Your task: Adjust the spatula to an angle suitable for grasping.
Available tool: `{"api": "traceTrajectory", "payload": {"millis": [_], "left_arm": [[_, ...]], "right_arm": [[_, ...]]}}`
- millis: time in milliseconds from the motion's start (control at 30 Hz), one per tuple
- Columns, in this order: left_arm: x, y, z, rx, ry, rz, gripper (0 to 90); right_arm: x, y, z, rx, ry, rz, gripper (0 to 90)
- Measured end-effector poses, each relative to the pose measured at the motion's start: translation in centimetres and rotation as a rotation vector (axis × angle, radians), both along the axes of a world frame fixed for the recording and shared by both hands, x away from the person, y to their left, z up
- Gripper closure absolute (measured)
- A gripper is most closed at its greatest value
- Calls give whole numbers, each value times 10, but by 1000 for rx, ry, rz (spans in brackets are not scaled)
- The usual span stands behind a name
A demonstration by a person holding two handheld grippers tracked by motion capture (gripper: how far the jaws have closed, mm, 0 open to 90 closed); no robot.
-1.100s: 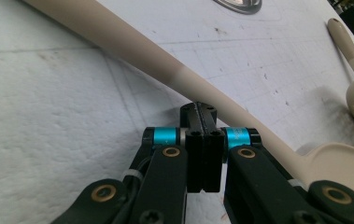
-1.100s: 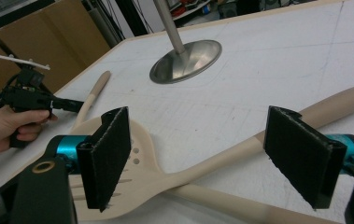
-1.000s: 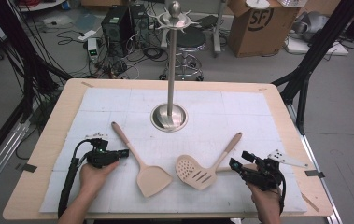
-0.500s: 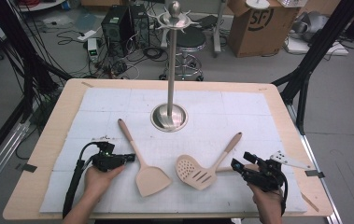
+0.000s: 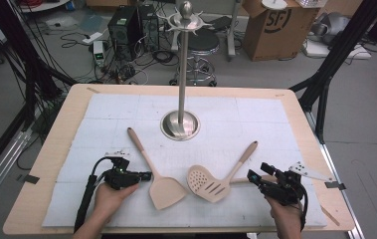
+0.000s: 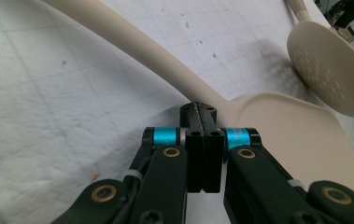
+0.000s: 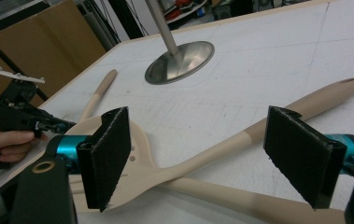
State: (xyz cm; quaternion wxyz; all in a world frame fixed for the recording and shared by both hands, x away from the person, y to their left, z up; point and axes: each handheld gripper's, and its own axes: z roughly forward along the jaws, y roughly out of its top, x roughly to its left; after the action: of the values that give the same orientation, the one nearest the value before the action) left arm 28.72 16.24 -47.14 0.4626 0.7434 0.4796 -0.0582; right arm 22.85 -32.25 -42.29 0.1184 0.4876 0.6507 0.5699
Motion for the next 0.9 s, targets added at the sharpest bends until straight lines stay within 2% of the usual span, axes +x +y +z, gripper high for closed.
{"api": "traceTrajectory", "payload": {"millis": [300,500,600,700,800,900], "left_arm": [[3,-5,-1,-18,6,-11,900],[1,-5,-1,-9,-7,-13,900],[-1,-4,1,7,-42,-21,900],[-2,-2,4,2,-62,-13,896],[-5,3,11,-26,-92,9,826],[-6,8,15,-18,-120,32,773]], "right_arm": [[0,-1,0,2,-2,3,223],[0,-1,0,4,-4,2,223],[-1,-2,0,10,0,-1,223],[-1,-3,0,8,-4,-3,223],[-2,-3,0,8,0,-6,223],[-3,-4,0,11,0,-4,224]]}}
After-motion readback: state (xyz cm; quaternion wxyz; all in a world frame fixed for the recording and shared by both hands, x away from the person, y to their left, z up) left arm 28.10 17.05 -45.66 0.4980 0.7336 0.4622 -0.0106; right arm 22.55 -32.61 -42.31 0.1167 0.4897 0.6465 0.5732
